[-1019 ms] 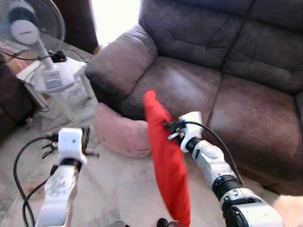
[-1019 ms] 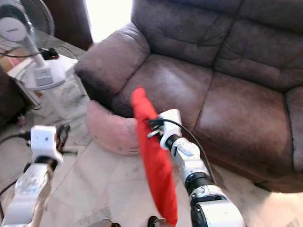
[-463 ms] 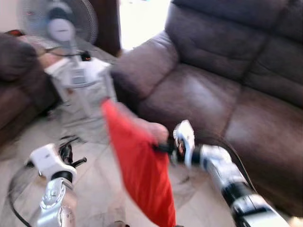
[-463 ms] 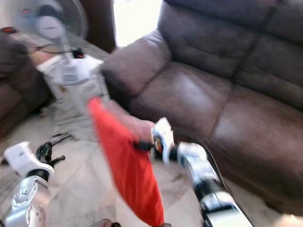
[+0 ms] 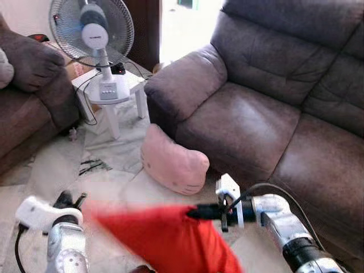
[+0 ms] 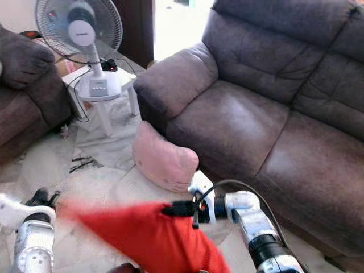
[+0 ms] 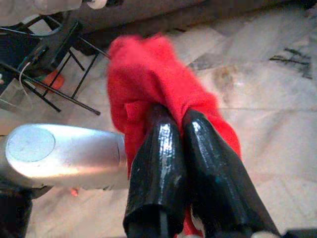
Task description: Move the pillow to the sofa from floor
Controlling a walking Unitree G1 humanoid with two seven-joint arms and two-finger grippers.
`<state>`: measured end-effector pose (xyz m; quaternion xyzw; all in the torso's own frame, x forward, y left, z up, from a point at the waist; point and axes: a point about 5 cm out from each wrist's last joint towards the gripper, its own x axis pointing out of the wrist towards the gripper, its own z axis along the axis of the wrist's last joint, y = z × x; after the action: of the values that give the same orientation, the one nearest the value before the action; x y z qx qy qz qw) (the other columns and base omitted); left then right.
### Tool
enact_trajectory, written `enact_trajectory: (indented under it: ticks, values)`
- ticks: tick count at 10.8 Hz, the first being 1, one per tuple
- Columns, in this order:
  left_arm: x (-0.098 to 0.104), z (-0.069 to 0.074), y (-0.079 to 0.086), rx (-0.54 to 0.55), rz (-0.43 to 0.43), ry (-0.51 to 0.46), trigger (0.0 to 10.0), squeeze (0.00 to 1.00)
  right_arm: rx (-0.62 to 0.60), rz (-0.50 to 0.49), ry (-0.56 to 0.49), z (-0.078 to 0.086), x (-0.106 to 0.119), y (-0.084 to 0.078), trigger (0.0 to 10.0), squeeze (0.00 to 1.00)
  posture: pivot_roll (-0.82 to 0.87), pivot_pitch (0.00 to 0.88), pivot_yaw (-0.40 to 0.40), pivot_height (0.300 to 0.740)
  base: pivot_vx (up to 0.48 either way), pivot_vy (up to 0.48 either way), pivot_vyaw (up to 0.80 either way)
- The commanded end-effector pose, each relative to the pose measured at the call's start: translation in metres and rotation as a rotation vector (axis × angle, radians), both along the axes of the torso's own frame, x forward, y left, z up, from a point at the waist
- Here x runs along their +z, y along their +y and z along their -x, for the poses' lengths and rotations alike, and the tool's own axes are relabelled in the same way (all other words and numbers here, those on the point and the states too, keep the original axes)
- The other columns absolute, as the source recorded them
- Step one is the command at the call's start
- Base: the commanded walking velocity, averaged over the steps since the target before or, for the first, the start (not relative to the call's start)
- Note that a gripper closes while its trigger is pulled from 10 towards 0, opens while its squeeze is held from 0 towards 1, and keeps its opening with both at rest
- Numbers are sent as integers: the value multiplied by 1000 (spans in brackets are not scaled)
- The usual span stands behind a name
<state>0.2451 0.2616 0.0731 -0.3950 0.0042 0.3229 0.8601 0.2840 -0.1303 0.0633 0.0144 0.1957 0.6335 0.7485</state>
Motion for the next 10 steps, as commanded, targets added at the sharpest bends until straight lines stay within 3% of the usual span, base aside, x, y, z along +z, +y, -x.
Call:
enact_trajectory:
  ticks: [1, 2, 4, 7, 10]
  values:
    - [-8, 3, -2, 34, 91, 23, 10000, 231, 18, -54, -90, -7, 20, 2, 10000, 0, 177, 157, -65, 740, 0, 0, 0]
    - [-12, 4, -6, 12, 147, 50, 10000, 1000, 0, -35, -87, -8, 19, 2, 10000, 0, 178, 160, -64, 740, 0, 0, 0]
    - [-23, 19, -6, 135, 255, 180, 10000, 1000, -13, -19, -92, -9, 17, 4, 10000, 0, 183, 165, -64, 740, 0, 0, 0]
    - [-20, 21, -11, 158, 301, 204, 10000, 1000, -10, -15, -93, -8, 15, 10, 10000, 0, 191, 166, -63, 740, 0, 0, 0]
    - [-17, 16, -10, 143, 335, 166, 10000, 1000, -12, -14, -92, -8, 14, 10, 10000, 0, 190, 165, -60, 740, 0, 0, 0]
